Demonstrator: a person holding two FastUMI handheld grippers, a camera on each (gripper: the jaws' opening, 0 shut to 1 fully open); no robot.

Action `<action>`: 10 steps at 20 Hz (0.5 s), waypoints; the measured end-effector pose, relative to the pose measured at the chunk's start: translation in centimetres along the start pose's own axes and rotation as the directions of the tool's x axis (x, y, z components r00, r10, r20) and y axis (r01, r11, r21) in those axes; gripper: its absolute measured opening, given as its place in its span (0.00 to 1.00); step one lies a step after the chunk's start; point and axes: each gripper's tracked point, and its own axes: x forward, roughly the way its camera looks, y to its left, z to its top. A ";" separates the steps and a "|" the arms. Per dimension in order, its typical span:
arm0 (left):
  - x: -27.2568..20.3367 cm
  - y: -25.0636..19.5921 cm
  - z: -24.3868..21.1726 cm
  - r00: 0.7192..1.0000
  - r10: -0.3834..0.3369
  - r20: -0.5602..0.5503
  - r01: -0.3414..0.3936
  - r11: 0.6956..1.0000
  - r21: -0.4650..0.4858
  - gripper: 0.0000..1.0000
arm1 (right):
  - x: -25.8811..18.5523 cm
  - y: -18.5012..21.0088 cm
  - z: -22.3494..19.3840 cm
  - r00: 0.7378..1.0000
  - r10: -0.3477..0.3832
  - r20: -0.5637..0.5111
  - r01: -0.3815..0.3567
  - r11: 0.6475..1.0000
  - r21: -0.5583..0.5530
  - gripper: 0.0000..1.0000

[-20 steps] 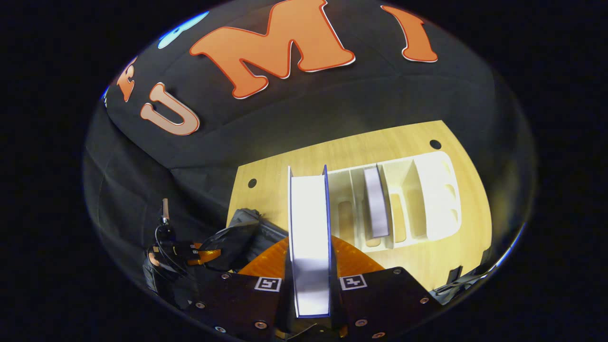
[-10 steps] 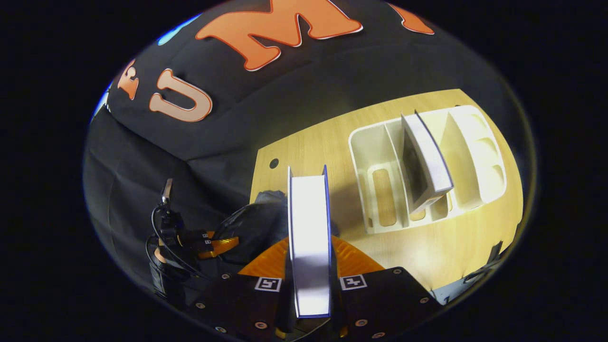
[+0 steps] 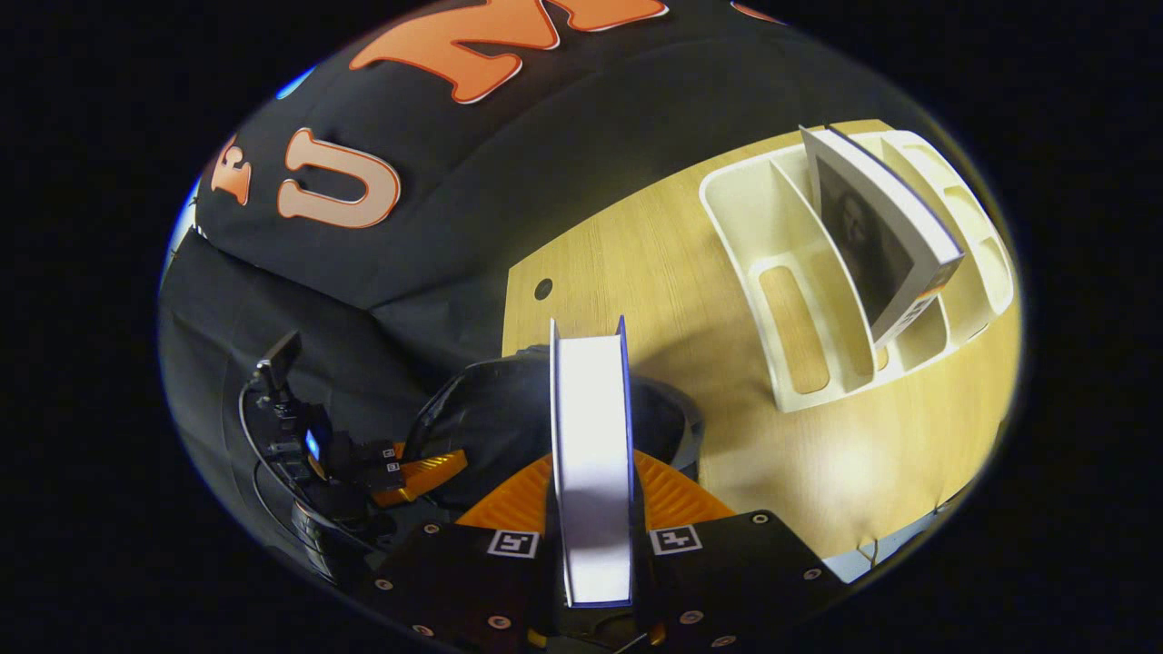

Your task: Open the schoolbag, grab two books from the bookshelf and put them into the schoolbag.

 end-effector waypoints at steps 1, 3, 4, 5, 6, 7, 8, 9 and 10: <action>-0.2 0.0 0.1 1.000 -0.001 0.004 0.001 1.000 0.000 0.08 | 0.9 0.0 -0.4 1.000 0.011 -0.002 -0.011 1.000 0.014 0.30; -0.4 0.0 0.1 1.000 -0.006 0.016 0.006 1.000 -0.010 0.07 | 2.8 0.5 -1.8 0.999 0.048 -0.011 -0.047 0.997 0.053 0.30; -0.3 -0.1 0.2 1.000 -0.011 0.022 0.011 1.000 -0.020 0.07 | 3.7 0.9 -2.2 0.997 0.070 -0.013 -0.069 0.995 0.073 0.30; -0.3 -0.1 0.1 1.000 -0.013 0.028 0.013 1.000 -0.027 0.08 | 4.5 1.1 -2.8 0.996 0.088 -0.010 -0.087 0.992 0.091 0.30; -0.4 -0.1 0.1 0.999 -0.016 0.035 0.017 0.999 -0.030 0.07 | 5.1 1.2 -3.0 0.995 0.101 -0.006 -0.100 0.989 0.109 0.30; -0.4 -0.2 0.2 0.999 -0.019 0.040 0.021 0.999 -0.032 0.07 | 5.8 1.4 -3.2 0.994 0.112 0.000 -0.111 0.985 0.129 0.30; -0.7 -0.4 0.4 0.999 -0.020 0.044 0.021 0.999 -0.030 0.08 | 6.3 1.6 -3.1 0.992 0.123 0.009 -0.123 0.982 0.144 0.30; -0.8 -0.5 0.3 0.999 -0.022 0.048 0.023 0.999 -0.031 0.08 | 6.9 1.9 -3.1 0.991 0.135 0.015 -0.136 0.979 0.155 0.30; -0.6 -0.4 0.0 0.998 -0.023 0.052 0.025 0.999 -0.031 0.08 | 7.3 2.1 -3.2 0.989 0.146 0.024 -0.148 0.976 0.162 0.30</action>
